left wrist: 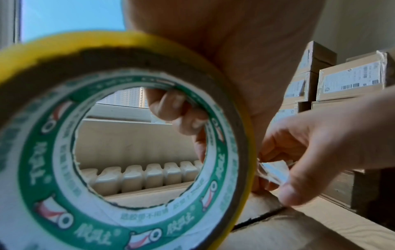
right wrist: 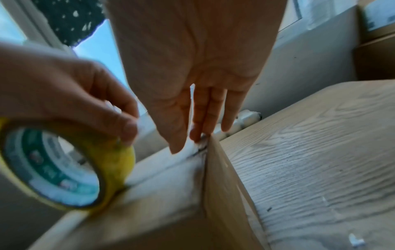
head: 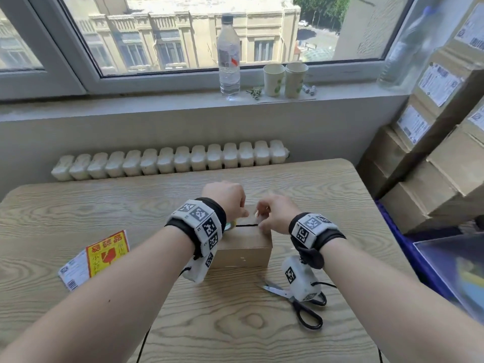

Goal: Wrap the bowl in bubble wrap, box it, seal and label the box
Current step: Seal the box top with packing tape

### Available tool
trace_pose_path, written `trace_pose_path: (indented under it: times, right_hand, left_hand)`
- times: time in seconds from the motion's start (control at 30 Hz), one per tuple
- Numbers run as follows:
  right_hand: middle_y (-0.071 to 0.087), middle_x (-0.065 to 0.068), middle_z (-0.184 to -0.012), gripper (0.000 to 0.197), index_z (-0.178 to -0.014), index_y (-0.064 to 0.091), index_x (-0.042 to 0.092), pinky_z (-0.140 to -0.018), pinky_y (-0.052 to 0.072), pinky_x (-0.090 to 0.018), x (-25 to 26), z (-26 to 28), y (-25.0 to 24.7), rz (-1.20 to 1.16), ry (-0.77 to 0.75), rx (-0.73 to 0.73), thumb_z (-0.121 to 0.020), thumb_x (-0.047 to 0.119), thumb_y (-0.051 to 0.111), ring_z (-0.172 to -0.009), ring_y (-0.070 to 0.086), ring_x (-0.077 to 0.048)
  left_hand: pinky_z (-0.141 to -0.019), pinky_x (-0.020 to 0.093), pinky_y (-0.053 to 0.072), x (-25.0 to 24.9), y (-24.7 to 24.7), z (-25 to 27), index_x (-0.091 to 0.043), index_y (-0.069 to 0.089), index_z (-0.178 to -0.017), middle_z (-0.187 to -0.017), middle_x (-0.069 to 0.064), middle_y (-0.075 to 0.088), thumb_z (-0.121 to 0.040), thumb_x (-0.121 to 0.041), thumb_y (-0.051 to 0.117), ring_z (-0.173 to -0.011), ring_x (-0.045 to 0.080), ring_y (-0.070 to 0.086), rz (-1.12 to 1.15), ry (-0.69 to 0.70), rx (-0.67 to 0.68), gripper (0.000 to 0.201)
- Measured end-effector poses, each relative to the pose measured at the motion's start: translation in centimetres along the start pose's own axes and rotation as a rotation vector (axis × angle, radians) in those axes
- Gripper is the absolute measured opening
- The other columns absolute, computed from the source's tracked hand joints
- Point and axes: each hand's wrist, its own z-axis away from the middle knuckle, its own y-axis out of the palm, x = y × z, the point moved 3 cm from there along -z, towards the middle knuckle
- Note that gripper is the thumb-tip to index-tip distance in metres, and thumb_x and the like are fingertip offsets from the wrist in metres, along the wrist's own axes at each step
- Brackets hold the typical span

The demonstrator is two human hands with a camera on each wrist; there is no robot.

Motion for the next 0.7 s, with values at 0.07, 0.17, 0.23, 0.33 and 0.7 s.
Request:
trace_pose_path:
  times: [0.07, 0.17, 0.23, 0.33, 0.7]
  right_hand:
    - [0.06, 0.005, -0.089, 0.016, -0.093, 0.069, 0.015, -0.081, 0.048, -0.025, -0.6, 0.0, -0.5, -0.107, 0.027, 0.056, -0.077, 0.011, 0.07, -0.089, 0.057, -0.012]
    - [0.064, 0.002, -0.087, 0.009, -0.084, 0.071, 0.017, -0.082, 0.047, -0.025, -1.3, 0.3, -1.0, -0.27, 0.097, 0.104, -0.085, 0.016, 0.062, -0.088, 0.057, -0.013]
    - [0.066, 0.001, -0.089, 0.019, -0.079, 0.072, 0.015, -0.077, 0.044, -0.018, -1.4, 0.5, -1.1, -0.406, 0.126, 0.106, -0.087, 0.015, 0.055, -0.09, 0.056, -0.012]
    - [0.068, 0.004, -0.091, 0.023, -0.076, 0.074, 0.018, -0.077, 0.043, -0.02, -1.4, 0.6, -0.9, -0.413, 0.145, 0.097, -0.089, 0.025, 0.056, -0.089, 0.057, -0.009]
    - [0.059, 0.004, -0.068, 0.022, -0.062, 0.063, 0.019, -0.063, 0.043, -0.024, -1.1, -0.1, -0.7, -0.327, 0.192, 0.049, -0.083, 0.026, 0.069, -0.07, 0.054, -0.01]
  left_hand:
    - [-0.063, 0.026, 0.041, -0.5, 0.1, -0.5, -0.025, 0.061, -0.077, -0.076, -0.006, 0.058, -0.087, -0.044, 0.059, -0.073, 0.016, 0.054, -0.033, 0.008, 0.008, 0.022]
    - [-0.06, 0.025, 0.042, -0.8, 0.4, -1.1, -0.021, 0.065, -0.078, -0.076, -0.005, 0.062, -0.086, -0.045, 0.058, -0.072, 0.017, 0.056, -0.07, 0.027, 0.009, 0.026]
    - [-0.06, 0.026, 0.043, -1.0, 0.6, -1.2, -0.021, 0.065, -0.077, -0.075, -0.004, 0.062, -0.087, -0.044, 0.058, -0.071, 0.018, 0.057, -0.084, 0.031, 0.01, 0.027]
    - [-0.06, 0.026, 0.044, -1.0, 0.6, -1.4, -0.021, 0.062, -0.075, -0.074, -0.004, 0.06, -0.087, -0.044, 0.057, -0.07, 0.018, 0.057, -0.088, 0.036, -0.004, 0.027]
    - [-0.058, 0.025, 0.044, -0.8, 0.7, -1.3, -0.019, 0.069, -0.08, -0.078, -0.004, 0.066, -0.087, -0.048, 0.056, -0.074, 0.017, 0.061, -0.044, 0.036, -0.061, 0.033]
